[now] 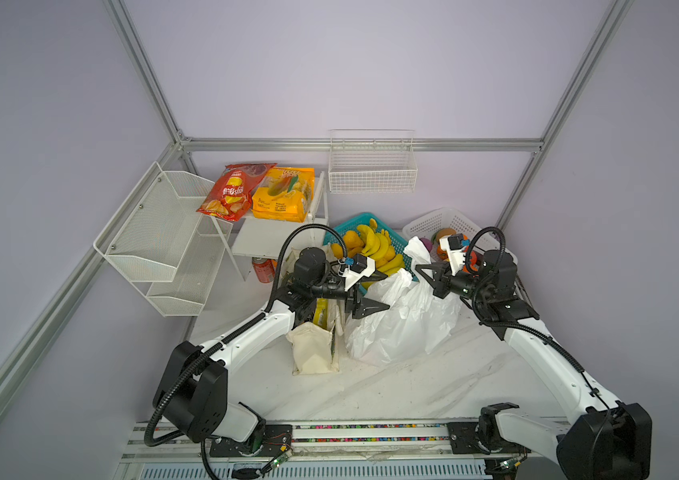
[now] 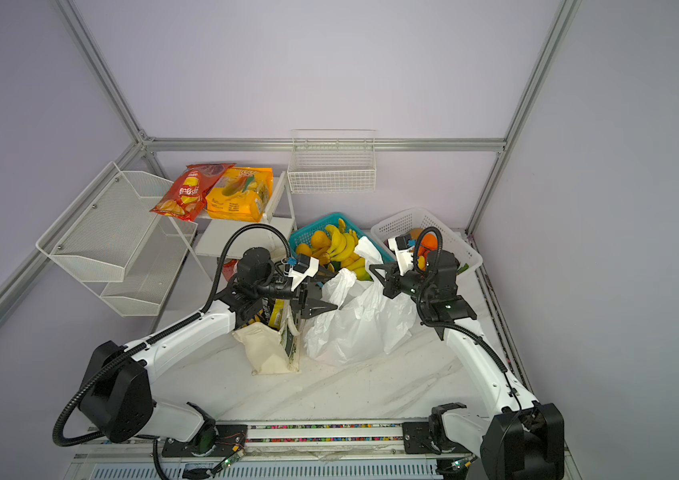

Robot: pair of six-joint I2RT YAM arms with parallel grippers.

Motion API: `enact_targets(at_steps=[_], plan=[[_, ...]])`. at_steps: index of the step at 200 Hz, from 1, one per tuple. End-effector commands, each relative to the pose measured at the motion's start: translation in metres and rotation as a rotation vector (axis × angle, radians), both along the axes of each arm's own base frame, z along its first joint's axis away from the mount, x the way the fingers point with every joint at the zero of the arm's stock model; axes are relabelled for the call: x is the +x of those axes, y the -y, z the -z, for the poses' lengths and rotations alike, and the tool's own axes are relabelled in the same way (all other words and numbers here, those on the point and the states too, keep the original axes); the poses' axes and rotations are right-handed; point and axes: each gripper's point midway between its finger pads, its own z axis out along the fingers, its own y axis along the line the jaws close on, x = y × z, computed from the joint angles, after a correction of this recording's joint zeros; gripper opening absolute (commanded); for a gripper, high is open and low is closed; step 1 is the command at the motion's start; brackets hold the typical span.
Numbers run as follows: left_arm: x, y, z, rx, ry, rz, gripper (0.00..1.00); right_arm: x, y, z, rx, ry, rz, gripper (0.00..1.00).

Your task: Place the mixed food into the grocery bags and tie them

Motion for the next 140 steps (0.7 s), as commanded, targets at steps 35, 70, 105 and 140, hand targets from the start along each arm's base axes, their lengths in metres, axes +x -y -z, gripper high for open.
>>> enact_targets(at_steps=[35, 70, 105, 140], plan=[[-0.012, 0.001, -0.046, -0.110, 0.112, 0.055, 0.91, 0.003, 0.004, -0.009, -0.011, 0.037, 0.016, 0.00], [-0.008, 0.000, -0.041, -0.102, 0.114, 0.024, 0.76, 0.003, 0.004, -0.008, -0.013, 0.036, 0.018, 0.00], [0.003, 0.001, -0.033, -0.046, 0.079, -0.033, 0.41, 0.001, 0.004, -0.012, -0.001, 0.049, 0.022, 0.00], [0.009, -0.005, -0.020, 0.104, 0.068, -0.096, 0.17, -0.017, -0.003, -0.023, 0.039, 0.124, -0.051, 0.00]])
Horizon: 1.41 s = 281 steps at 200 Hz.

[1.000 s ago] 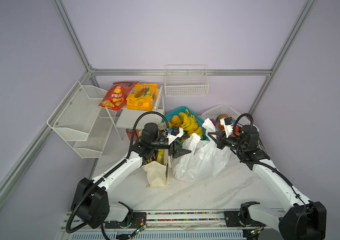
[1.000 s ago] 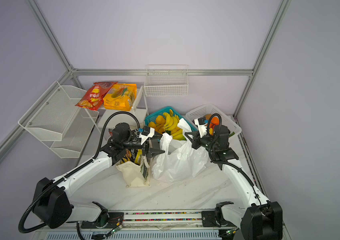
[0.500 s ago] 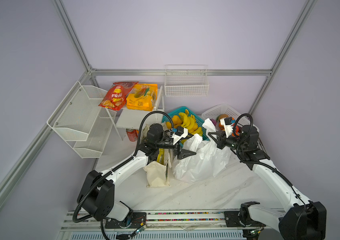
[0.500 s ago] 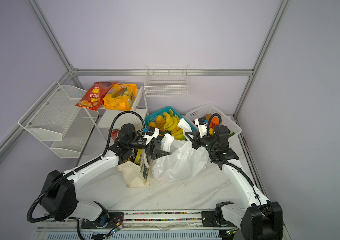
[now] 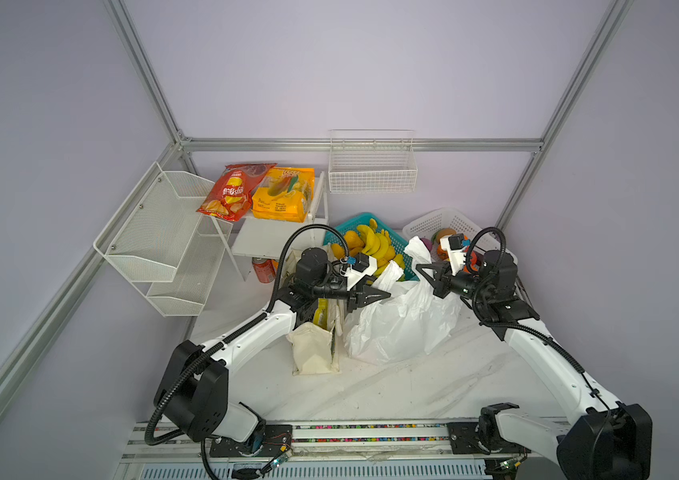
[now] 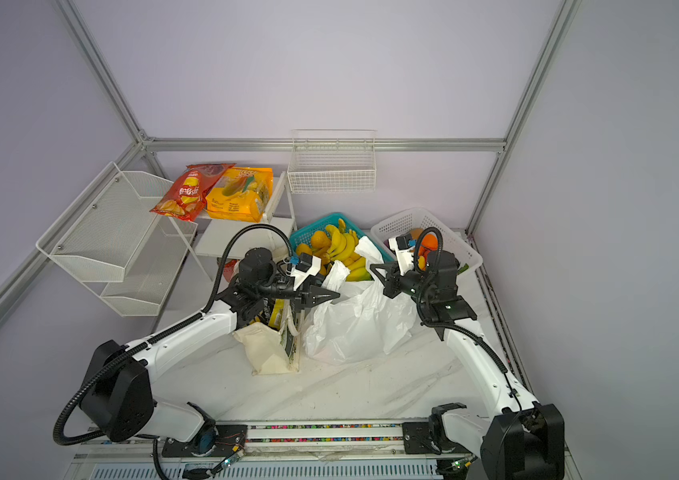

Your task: Place the mixed food into the grocery bags and tie them

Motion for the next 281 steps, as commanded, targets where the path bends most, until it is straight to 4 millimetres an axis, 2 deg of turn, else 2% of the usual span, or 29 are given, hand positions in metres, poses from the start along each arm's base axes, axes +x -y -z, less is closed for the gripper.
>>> enact_targets(at_steps=[1, 23, 59, 110, 130, 185, 218, 240, 256, 281], plan=[[0.002, -0.006, -0.029, 0.065, 0.089, -0.047, 0.17, -0.016, -0.004, -0.020, 0.038, 0.104, -0.058, 0.00], [0.004, -0.008, -0.031, 0.126, 0.127, -0.073, 0.00, -0.022, -0.006, -0.025, 0.043, 0.148, -0.083, 0.00], [0.006, -0.001, -0.043, 0.157, 0.180, -0.047, 0.00, -0.020, -0.011, -0.019, 0.027, 0.155, -0.099, 0.00], [0.014, 0.018, -0.029, 0.248, 0.214, -0.027, 0.00, -0.014, -0.025, 0.001, -0.035, 0.118, -0.081, 0.00], [0.015, 0.023, -0.030, 0.248, 0.214, -0.013, 0.00, -0.017, -0.028, 0.007, -0.049, 0.114, -0.091, 0.04], [0.023, 0.029, -0.028, 0.264, 0.213, -0.005, 0.00, -0.032, -0.031, 0.010, -0.053, 0.177, -0.148, 0.30], [0.026, 0.030, -0.027, 0.280, 0.212, -0.001, 0.00, -0.040, -0.033, 0.004, -0.038, 0.217, -0.181, 0.37], [0.026, 0.029, -0.027, 0.282, 0.219, -0.002, 0.00, -0.035, -0.031, 0.007, -0.040, 0.210, -0.157, 0.38], [0.026, 0.030, -0.025, 0.285, 0.215, -0.004, 0.00, -0.028, -0.030, 0.010, -0.050, 0.197, -0.132, 0.43], [0.026, 0.029, -0.023, 0.290, 0.212, -0.007, 0.00, -0.012, -0.025, 0.015, -0.089, 0.179, -0.064, 0.66]])
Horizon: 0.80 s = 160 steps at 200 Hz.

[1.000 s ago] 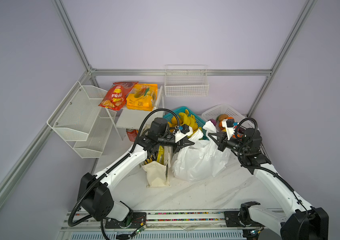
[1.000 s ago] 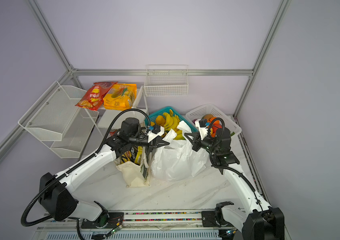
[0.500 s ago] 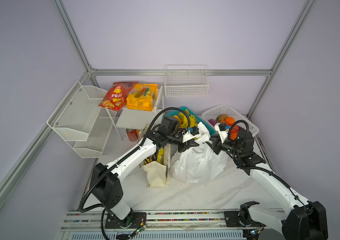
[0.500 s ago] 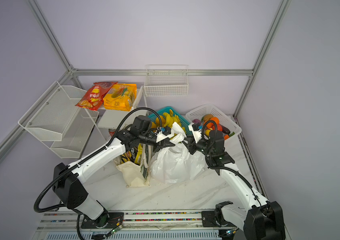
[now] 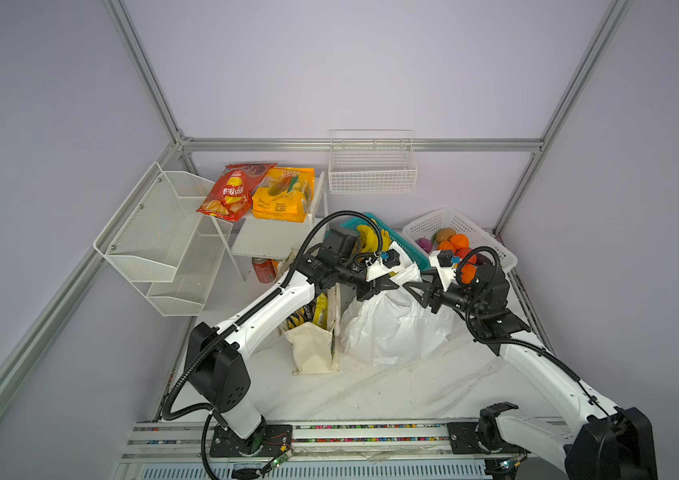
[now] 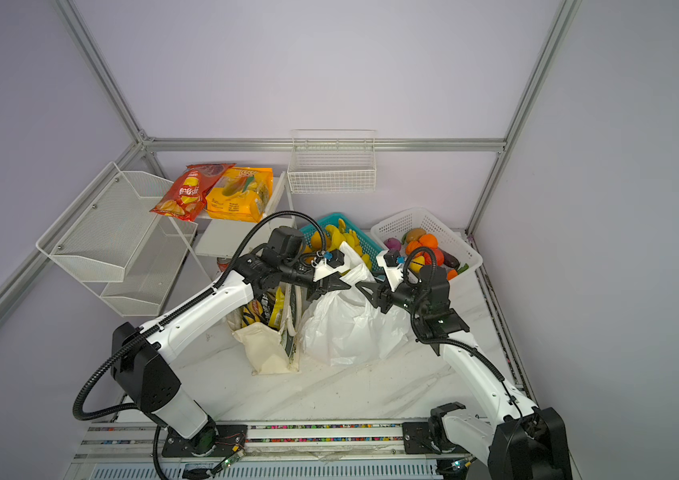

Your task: Place the mixed food into the grocery bags and tie them

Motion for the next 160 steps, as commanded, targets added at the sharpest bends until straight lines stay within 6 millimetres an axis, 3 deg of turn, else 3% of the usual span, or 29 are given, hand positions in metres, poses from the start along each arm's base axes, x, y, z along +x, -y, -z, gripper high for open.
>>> enact_targets(at_steps=[1, 52, 111, 160], plan=[[0.003, 0.002, -0.032, -0.042, 0.082, 0.009, 0.00, 0.012, 0.002, -0.004, -0.030, 0.038, 0.043, 0.67], [0.009, 0.002, -0.027, -0.025, 0.090, -0.015, 0.00, -0.002, -0.012, -0.001, -0.015, 0.058, -0.094, 0.77], [0.006, -0.001, -0.029, -0.027, 0.098, -0.019, 0.00, 0.044, 0.013, 0.004, -0.130, 0.083, 0.154, 0.80], [0.006, -0.002, -0.029, -0.027, 0.104, -0.022, 0.00, 0.043, -0.006, 0.011, -0.139, 0.052, 0.021, 0.90]])
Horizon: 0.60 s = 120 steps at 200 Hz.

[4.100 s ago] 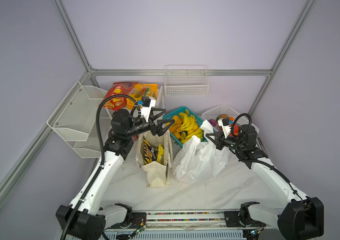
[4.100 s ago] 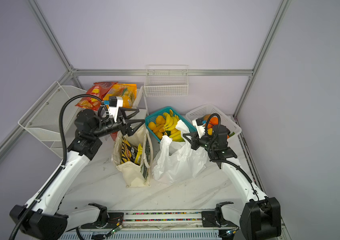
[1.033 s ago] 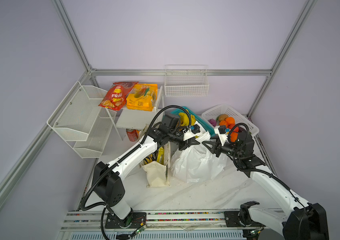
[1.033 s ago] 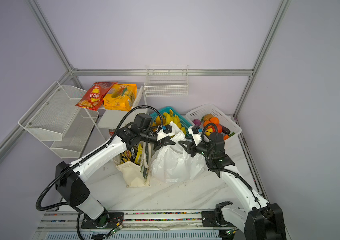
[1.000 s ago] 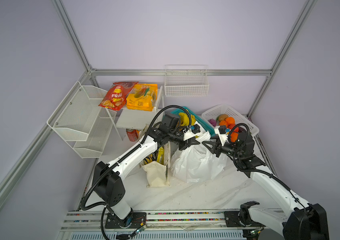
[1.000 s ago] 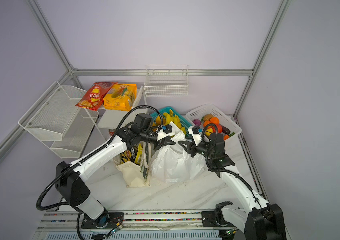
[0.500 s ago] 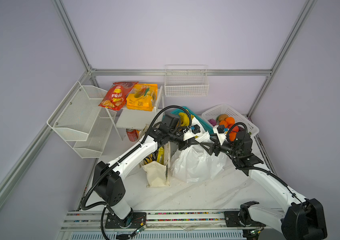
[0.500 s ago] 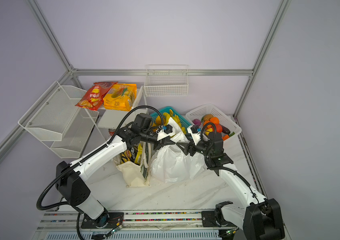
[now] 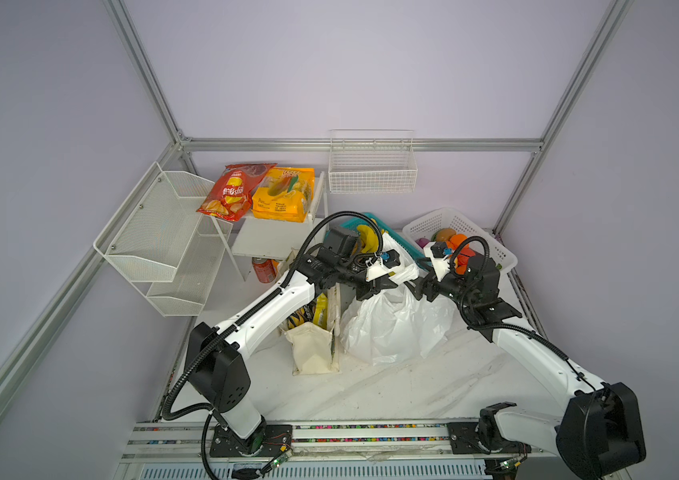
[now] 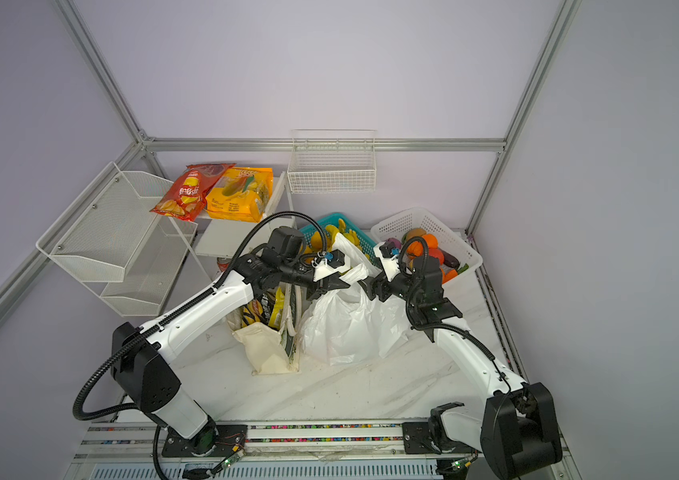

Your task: Place the mixed food into the grocery bags and tie them

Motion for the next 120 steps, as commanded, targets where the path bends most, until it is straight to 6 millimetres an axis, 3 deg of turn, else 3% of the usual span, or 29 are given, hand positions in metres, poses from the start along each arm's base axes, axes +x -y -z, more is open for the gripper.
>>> enact_targets(at_steps=[1, 48, 72, 98, 120], plan=[[0.000, 0.000, -0.032, -0.049, 0.082, 0.004, 0.00, -0.001, -0.013, 0.001, -0.025, -0.007, -0.091, 0.90], [0.002, -0.001, -0.029, -0.042, 0.085, -0.006, 0.00, 0.002, -0.021, 0.000, -0.035, -0.028, -0.143, 0.93], [0.006, -0.004, -0.026, -0.033, 0.095, -0.031, 0.00, -0.013, -0.034, 0.006, -0.007, -0.074, -0.284, 0.81], [0.009, -0.008, -0.026, -0.029, 0.105, -0.058, 0.00, -0.024, -0.034, 0.003, 0.029, -0.085, -0.352, 0.55], [0.010, -0.013, -0.026, -0.034, 0.105, -0.072, 0.00, -0.026, -0.027, 0.000, 0.039, -0.074, -0.348, 0.52]])
